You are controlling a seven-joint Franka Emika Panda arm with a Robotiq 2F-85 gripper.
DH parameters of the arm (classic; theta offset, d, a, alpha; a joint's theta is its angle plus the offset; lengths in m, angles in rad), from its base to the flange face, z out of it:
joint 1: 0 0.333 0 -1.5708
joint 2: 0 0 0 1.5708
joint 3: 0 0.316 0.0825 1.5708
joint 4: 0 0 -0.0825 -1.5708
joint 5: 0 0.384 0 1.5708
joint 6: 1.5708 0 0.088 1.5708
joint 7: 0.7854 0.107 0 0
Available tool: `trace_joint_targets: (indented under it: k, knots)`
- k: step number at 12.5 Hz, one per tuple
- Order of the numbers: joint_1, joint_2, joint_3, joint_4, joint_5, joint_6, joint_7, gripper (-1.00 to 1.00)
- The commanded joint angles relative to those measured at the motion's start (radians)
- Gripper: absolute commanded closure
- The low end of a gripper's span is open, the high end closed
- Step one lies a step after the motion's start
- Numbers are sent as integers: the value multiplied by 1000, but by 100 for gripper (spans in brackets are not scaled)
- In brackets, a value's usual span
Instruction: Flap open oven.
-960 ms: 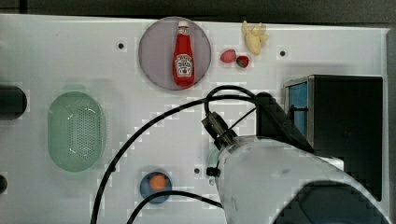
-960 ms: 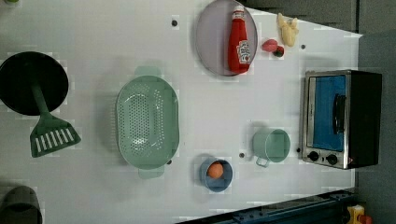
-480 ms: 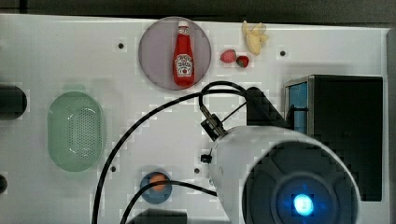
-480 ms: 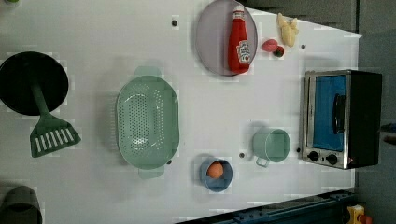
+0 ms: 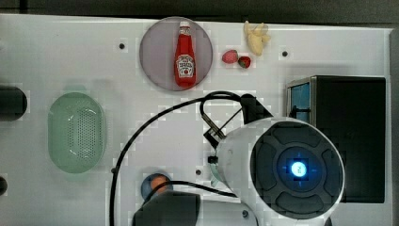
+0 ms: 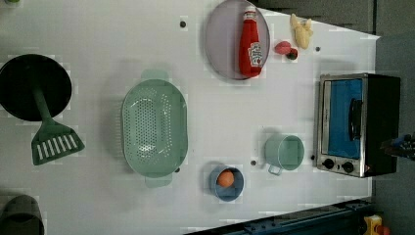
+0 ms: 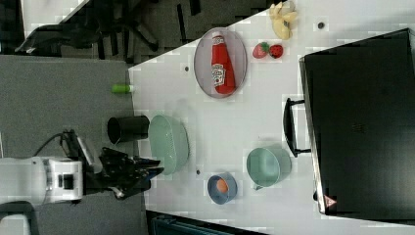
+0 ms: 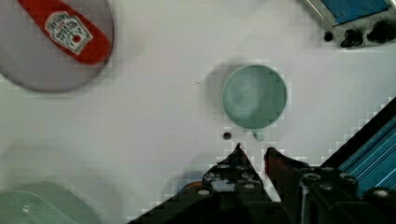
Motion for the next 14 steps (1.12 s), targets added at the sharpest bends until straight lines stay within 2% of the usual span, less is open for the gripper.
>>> trace_joint_targets:
  k: [1, 3, 5, 9, 14]
  knots:
    - [-34, -12, -64, -51, -65, 37, -339, 65]
    - [-42, -10, -93, -87, -181, 115, -515, 65]
    - [-48, -6, -129, -124, -240, 200, -662, 65]
    - [-51, 37, -236, -195, -240, 424, -834, 65]
    - [-53, 193, -308, -209, -240, 616, -926, 65]
